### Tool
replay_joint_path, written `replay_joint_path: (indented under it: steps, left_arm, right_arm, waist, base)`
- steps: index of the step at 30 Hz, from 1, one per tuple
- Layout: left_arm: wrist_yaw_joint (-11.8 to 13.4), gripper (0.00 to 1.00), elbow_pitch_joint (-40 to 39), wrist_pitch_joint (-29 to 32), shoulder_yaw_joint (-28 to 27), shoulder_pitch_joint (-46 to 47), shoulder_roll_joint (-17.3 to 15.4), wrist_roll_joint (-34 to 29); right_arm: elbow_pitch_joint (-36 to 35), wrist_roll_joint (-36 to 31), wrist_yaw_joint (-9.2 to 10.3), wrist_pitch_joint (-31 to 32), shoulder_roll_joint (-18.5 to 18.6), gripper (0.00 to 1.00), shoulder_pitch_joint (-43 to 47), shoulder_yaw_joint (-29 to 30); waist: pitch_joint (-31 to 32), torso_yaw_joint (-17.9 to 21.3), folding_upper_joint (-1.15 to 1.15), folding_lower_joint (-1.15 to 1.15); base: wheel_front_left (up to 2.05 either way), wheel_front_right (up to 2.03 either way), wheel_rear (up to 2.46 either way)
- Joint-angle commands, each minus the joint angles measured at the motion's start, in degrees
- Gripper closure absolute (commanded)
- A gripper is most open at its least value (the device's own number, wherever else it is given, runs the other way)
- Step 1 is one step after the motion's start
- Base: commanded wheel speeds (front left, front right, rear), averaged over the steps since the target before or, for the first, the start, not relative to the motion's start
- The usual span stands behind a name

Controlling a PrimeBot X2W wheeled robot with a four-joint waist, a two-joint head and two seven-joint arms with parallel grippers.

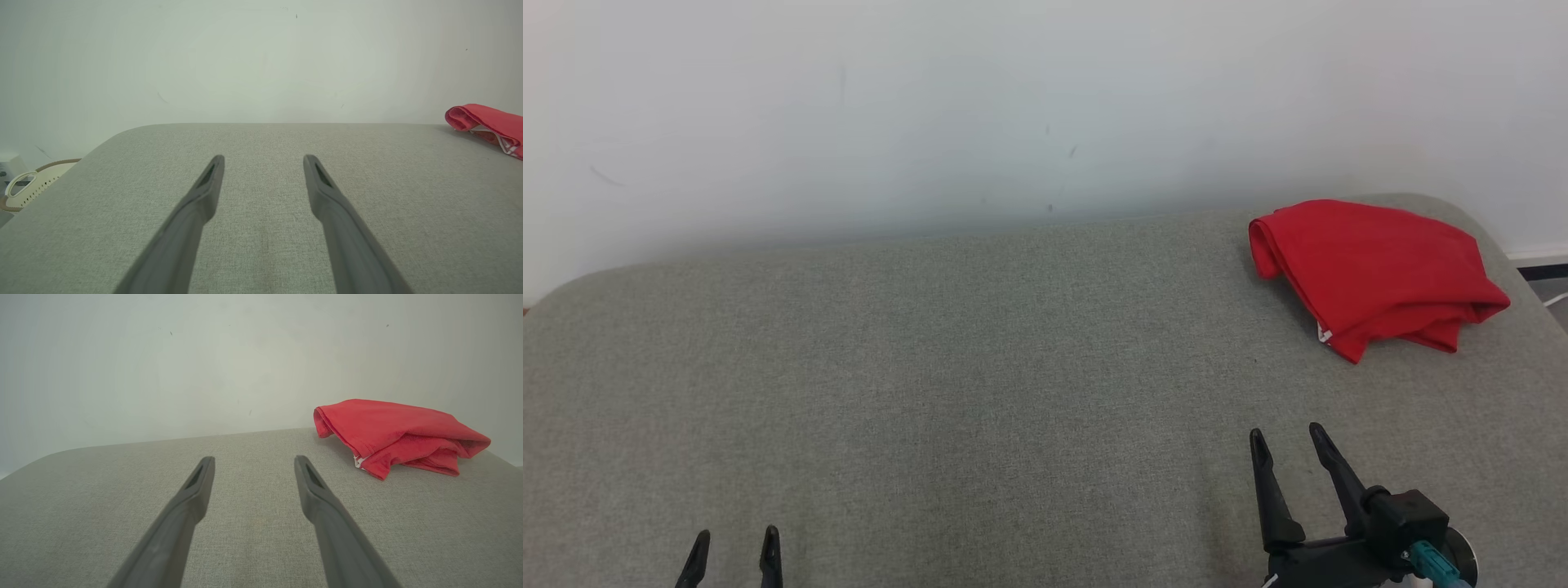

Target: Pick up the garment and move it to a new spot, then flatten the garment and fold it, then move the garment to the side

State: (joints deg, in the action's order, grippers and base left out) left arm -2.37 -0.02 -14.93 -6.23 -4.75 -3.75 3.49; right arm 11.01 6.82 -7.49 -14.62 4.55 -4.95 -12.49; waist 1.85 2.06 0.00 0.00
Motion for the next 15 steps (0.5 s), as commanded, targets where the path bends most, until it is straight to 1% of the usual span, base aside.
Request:
replay_joint_path:
  steps: [1,4,7,15]
  left_arm:
    - [0.0,0.00,0.2,-0.2,0.0,-0.3,-0.3,-0.3]
    - [0.0,0.00,0.3,-0.2,-0.1,0.1,-0.3,-0.2]
    - [0.9,0.00,0.5,-0.2,-0.8,0.2,-0.2,0.1]
    - [1.2,0.00,0.4,-0.2,-1.8,0.0,-0.1,0.7]
  right_arm:
    - [0.0,-0.2,-0.01,0.1,-0.2,0.00,0.6,-0.2]
    - [-0.2,-0.2,-0.01,0.3,-0.2,0.00,0.6,-0.1]
    - [-0.3,-0.1,-0.01,0.3,-0.3,0.00,0.7,0.0]
    - [-0.2,0.2,-0.01,0.2,-0.3,0.00,0.8,0.1]
  waist:
    - [0.0,0.0,0.00,0.00]
    - [-0.1,0.0,0.00,0.00]
    - [-0.1,0.0,0.00,0.00]
    - [0.1,0.0,0.00,0.00]
  base:
    - [0.00,0.00,0.00]
    - [0.00,0.00,0.00]
    - [0.00,0.00,0.00]
    - [0.00,0.00,0.00]
